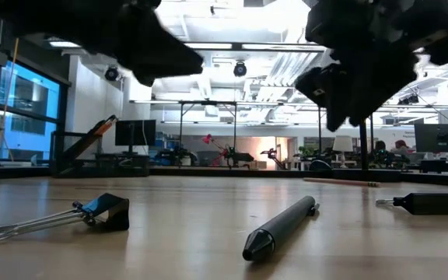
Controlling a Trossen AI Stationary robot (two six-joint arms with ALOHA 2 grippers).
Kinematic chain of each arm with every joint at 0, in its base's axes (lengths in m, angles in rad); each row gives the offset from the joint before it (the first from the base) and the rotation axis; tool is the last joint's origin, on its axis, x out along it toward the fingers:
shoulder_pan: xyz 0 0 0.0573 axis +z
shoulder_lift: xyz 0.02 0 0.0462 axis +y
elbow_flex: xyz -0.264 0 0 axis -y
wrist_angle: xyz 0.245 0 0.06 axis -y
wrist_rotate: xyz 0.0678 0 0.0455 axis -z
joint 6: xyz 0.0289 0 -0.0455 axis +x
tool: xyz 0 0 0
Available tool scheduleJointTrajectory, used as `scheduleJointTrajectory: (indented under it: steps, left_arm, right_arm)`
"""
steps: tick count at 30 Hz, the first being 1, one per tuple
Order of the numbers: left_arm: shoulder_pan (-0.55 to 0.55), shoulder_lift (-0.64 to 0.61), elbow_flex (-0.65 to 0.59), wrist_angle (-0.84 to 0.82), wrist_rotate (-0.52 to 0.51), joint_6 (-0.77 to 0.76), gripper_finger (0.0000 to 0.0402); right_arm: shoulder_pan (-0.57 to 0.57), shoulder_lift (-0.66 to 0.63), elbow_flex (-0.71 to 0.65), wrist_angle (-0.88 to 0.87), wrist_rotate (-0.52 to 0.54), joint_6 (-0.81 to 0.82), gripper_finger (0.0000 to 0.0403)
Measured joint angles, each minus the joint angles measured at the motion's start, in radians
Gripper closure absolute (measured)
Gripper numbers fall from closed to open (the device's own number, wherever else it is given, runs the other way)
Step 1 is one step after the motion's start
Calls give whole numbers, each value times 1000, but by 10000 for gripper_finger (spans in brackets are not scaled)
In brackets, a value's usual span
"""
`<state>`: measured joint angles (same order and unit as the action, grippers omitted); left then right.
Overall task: Pick and place office supplies into organizer
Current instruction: Put the black binder clip into the black desk organizer
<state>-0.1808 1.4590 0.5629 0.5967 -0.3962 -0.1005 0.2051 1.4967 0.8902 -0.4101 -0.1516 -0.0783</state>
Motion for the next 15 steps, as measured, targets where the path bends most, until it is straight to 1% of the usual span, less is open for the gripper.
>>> scheduleJointTrajectory:
  steps: [3, 6, 10, 15]
  left_arm:
    - [23, 0, 14, 64, -2, 1, 268]
    - [31, 0, 19, 117, 26, 17, 268]
    - [29, 0, 19, 130, 50, 10, 268]
    - [29, 0, 19, 136, 100, -40, 268]
  right_arm:
    - [31, 0, 0, -24, 0, 86, 274]
    - [60, 0, 0, -46, 17, 197, 274]
    - [89, 0, 0, -50, 63, 405, 274]
    - [145, 0, 0, -34, 79, 625, 269]
